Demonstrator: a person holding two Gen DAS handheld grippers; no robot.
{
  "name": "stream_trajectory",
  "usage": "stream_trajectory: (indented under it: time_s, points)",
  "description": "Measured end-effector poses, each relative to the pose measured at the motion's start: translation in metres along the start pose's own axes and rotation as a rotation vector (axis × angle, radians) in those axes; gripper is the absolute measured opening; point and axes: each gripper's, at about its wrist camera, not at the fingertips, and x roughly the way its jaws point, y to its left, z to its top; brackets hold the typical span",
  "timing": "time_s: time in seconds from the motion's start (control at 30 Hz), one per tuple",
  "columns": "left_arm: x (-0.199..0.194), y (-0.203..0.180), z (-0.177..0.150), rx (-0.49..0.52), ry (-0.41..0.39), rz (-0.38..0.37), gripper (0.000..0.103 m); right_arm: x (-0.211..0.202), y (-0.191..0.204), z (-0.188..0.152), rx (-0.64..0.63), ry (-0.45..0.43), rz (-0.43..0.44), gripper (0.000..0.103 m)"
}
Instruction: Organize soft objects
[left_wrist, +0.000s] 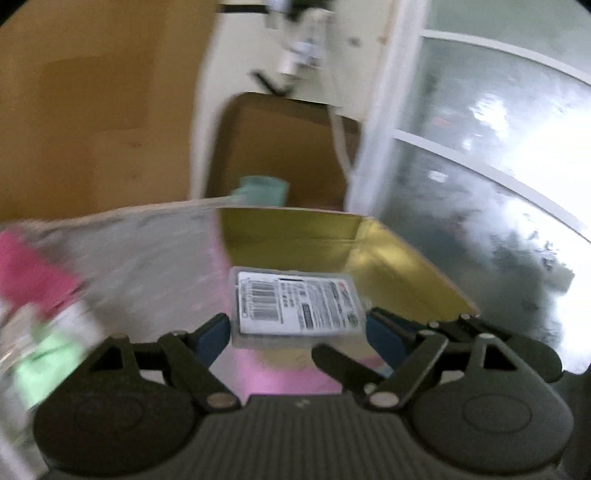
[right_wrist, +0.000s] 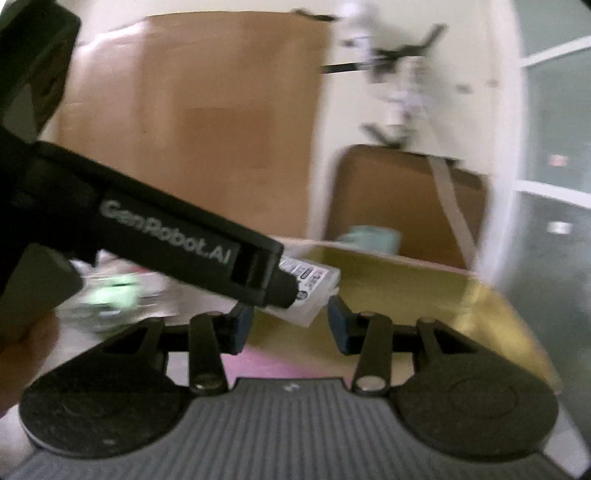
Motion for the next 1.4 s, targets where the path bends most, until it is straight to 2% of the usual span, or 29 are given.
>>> stream_trajectory:
  time_s: [0.03,0.07,0.1,0.13,0.17,0.23,0.3,0.37,0.47,0.6,0.63,0.67,0.73,0.8,0.97,1.1,1.4]
  points:
    - [0.013,-0.009,0.005,0.012,0.004,-0.019,0.094,0.011,-0.007,-0.005,-0.025,0.027,-0.092,0.062]
    - [0.024,-0.016,0.008,0.02,0.009,-0.01,0.092,0.018,-0.015,-0.011,-0.033,0.064,-0.17,0.063]
    - [0.034,-0.021,0.009,0.027,0.018,0.02,0.091,0.02,-0.023,-0.016,-0.008,0.085,-0.192,0.063]
    - [0.039,-0.025,0.009,0.029,0.032,0.049,0.091,0.015,-0.032,-0.021,0.05,0.077,-0.166,0.062]
    - [0.036,-0.023,0.006,0.021,0.032,0.048,0.093,0.007,-0.036,-0.025,0.108,0.054,-0.136,0.062]
    - [0.014,-0.016,-0.005,0.019,-0.019,0.024,0.095,-0.004,-0.03,-0.028,0.147,0.003,-0.113,0.062]
    - [-0.012,-0.005,-0.023,0.04,-0.065,0.082,0.096,-0.015,-0.017,-0.03,0.149,-0.046,-0.075,0.062]
    - [-0.033,0.017,-0.039,0.032,-0.086,0.14,0.098,-0.019,-0.001,-0.028,0.156,-0.068,0.03,0.063]
    - [-0.066,0.059,-0.071,-0.013,-0.1,0.299,0.098,-0.012,0.034,-0.024,0.139,-0.051,0.173,0.062]
    - [-0.092,0.114,-0.104,-0.075,-0.085,0.568,0.098,0.007,0.091,-0.023,0.069,-0.001,0.262,0.062]
    - [-0.097,0.128,-0.11,-0.101,-0.082,0.612,0.098,0.012,0.102,-0.023,0.065,0.02,0.287,0.062]
    - [-0.101,0.138,-0.116,-0.127,-0.08,0.626,0.098,0.02,0.109,-0.02,0.071,0.043,0.312,0.062]
    - [-0.104,0.152,-0.127,-0.174,-0.071,0.639,0.099,0.025,0.121,-0.022,0.079,0.078,0.341,0.062]
    - [-0.111,0.161,-0.127,-0.224,-0.092,0.591,0.102,0.031,0.126,-0.021,0.09,0.112,0.35,0.062]
    - [-0.108,0.157,-0.128,-0.194,-0.092,0.549,0.102,0.04,0.119,-0.026,0.163,0.188,0.335,0.062]
    - [-0.104,0.16,-0.128,-0.197,-0.091,0.52,0.102,0.041,0.113,-0.031,0.21,0.198,0.325,0.062]
    - [-0.106,0.174,-0.13,-0.279,-0.097,0.46,0.103,0.042,0.112,-0.03,0.221,0.206,0.324,0.064]
